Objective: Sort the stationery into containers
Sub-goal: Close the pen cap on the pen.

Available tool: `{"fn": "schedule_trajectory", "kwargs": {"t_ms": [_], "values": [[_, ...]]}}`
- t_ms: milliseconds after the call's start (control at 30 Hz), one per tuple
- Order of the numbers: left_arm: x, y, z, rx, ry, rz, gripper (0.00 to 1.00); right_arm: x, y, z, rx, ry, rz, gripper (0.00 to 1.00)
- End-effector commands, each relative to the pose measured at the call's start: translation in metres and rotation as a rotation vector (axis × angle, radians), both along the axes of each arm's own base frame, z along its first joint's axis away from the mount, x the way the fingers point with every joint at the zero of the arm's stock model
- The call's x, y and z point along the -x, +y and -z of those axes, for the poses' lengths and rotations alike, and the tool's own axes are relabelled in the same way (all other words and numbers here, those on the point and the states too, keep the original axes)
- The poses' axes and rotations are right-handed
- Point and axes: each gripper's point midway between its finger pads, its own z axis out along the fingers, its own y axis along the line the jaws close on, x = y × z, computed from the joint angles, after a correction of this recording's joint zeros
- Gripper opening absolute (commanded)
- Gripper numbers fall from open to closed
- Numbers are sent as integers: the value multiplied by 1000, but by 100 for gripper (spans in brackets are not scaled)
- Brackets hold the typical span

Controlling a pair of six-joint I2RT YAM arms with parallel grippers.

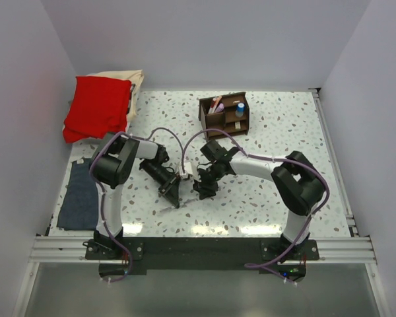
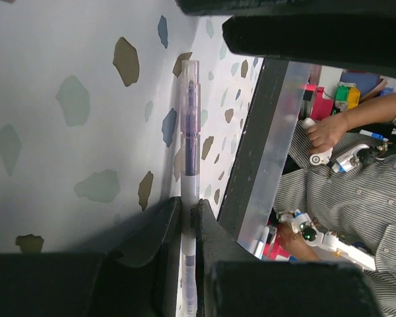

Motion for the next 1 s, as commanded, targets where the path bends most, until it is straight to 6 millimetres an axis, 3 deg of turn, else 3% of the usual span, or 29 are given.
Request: {"fn": "schedule_trajectory", "kwargs": {"t_ms": [0,467,700,900,967], "values": [[-32,19,63,-86,-280,134,0,-2,17,-9,-36,-13,-55,43],[-39,11,56,-27,-239,80,0,18,31,-1,-35,60,-130,45],[-48,10,54,-15,-242,59,0,17,34,12,-13,37,-134,38],[-51,7,50,4,-249,52,0,15,37,22,16,5,-145,22],[-56,5,49,4,-261,43,0,15,38,20,8,-1,-155,4]]}}
